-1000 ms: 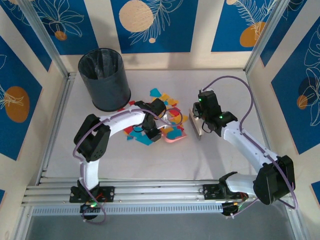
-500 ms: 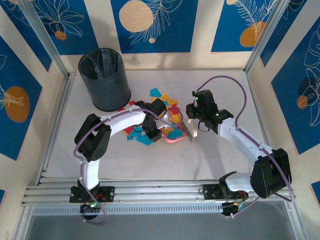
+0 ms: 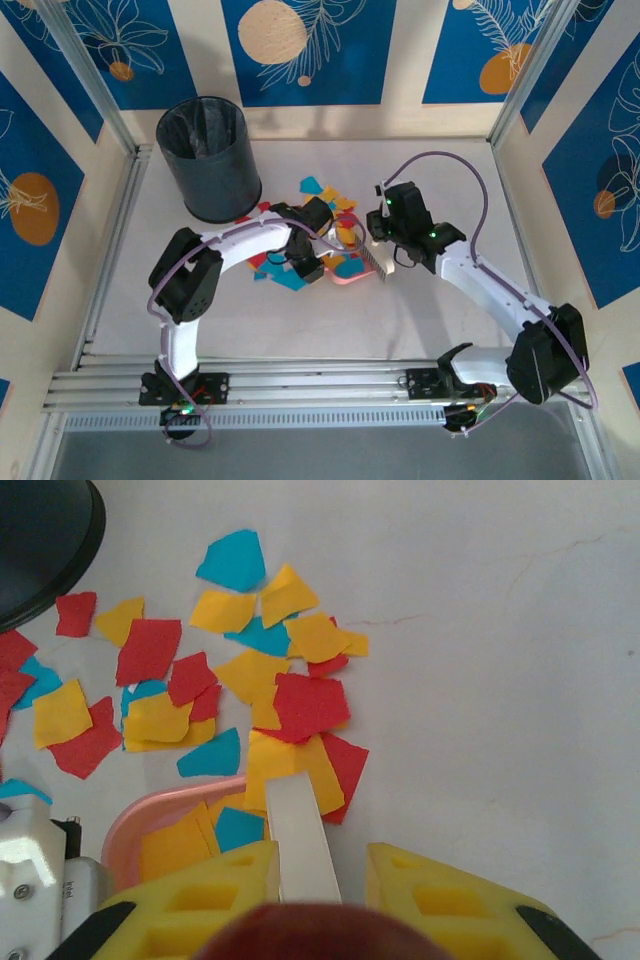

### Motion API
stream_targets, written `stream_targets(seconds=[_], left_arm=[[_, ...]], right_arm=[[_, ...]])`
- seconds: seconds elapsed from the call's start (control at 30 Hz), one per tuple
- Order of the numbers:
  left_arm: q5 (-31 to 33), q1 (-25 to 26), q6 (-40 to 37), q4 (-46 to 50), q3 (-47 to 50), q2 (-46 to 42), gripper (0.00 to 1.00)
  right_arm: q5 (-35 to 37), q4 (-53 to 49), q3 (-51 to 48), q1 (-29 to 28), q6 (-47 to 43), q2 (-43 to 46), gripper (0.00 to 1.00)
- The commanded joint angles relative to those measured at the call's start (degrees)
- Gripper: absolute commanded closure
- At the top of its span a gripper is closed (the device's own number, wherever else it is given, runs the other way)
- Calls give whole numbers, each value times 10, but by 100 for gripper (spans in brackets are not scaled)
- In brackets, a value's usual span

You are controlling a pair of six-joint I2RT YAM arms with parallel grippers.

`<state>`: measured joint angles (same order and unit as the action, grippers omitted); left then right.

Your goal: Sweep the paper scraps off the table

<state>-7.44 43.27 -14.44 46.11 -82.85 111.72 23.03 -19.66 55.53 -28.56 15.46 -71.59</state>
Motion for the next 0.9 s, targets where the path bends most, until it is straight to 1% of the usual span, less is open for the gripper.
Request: stream_targets(seconds=[0.0, 0.23, 0.37, 0.43, 0.67, 0.87], left_arm=[[3, 2, 8, -35, 22, -36, 100], [14, 3, 21, -90, 65, -79, 100], [18, 2, 23, -121, 92, -110, 100], [18, 2, 24, -133, 104, -123, 100], [13, -1, 33, -169, 133, -177, 100], [4, -13, 53, -184, 135, -222, 100]], right_arm=[[44, 7, 17, -4, -13, 44, 100], [83, 7, 9, -4, -16, 78, 100], [131, 12, -2, -3, -2, 98, 100], [141, 14, -10, 2, 4, 105, 100], [134, 7, -20, 17, 17, 109, 100], [115, 14, -26, 23, 23, 105, 100]])
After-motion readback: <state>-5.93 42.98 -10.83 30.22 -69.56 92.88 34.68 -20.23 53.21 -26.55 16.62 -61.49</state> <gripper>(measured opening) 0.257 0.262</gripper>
